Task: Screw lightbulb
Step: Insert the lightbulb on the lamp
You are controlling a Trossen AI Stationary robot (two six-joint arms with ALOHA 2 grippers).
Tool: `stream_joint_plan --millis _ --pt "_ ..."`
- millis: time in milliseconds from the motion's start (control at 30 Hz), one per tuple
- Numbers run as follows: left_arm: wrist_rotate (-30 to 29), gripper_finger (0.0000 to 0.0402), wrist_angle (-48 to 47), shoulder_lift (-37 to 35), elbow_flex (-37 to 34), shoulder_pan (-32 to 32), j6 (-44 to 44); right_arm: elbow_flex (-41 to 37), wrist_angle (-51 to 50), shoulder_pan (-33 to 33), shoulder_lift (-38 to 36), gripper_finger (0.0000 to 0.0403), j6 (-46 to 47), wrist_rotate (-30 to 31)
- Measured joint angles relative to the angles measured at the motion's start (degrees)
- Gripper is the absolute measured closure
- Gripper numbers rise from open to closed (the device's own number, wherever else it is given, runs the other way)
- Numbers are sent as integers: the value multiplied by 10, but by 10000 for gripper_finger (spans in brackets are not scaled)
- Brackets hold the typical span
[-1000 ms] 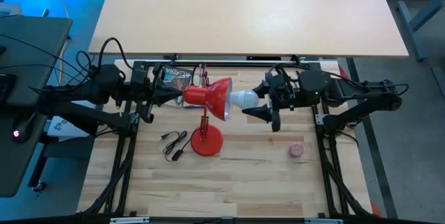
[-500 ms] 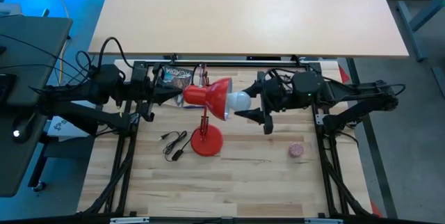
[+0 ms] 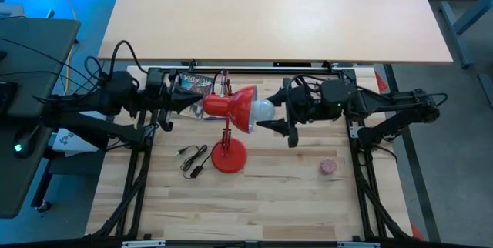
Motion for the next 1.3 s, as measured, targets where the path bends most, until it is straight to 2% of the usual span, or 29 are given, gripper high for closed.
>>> stream_joint_plan --millis 167,333,1300 --pt "29 401 15 0 0 -2 -7 0 -1 0 0 155 -3 0" --pt "63 402 13 -12 0 -2 -51 0 3 0 4 155 -6 0" --pt "38 401 -5 -16 0 -2 -81 0 40 0 35 155 -4 -9"
